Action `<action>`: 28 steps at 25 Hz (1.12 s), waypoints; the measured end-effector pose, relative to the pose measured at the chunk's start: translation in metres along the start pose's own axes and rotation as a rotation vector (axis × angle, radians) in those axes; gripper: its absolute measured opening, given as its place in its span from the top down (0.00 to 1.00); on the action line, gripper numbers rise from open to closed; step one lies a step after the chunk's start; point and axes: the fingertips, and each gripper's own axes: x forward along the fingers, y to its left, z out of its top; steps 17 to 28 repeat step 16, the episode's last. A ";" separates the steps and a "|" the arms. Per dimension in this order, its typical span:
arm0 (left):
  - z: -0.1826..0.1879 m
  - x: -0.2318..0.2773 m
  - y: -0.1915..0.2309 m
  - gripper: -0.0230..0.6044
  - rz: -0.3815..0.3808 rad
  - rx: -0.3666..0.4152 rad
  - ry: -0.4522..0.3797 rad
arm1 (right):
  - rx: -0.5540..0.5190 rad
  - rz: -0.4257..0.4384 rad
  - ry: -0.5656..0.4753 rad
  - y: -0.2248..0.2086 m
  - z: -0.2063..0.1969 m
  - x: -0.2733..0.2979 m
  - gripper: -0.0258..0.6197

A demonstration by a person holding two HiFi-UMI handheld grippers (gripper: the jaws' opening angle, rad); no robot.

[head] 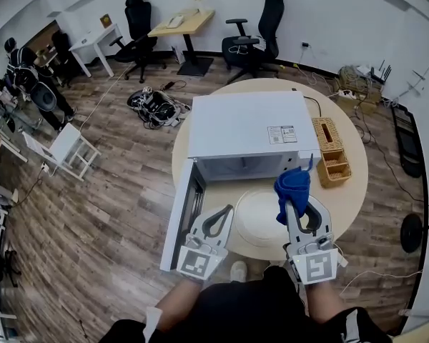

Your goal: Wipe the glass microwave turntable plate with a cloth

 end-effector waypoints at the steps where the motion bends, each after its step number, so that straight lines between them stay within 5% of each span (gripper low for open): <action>1: 0.001 0.000 -0.001 0.95 -0.001 0.000 -0.006 | -0.004 0.000 -0.004 0.000 0.001 -0.001 0.86; 28: 0.007 0.001 -0.003 0.95 -0.024 -0.002 -0.028 | -0.005 -0.027 -0.024 -0.002 0.009 0.001 0.86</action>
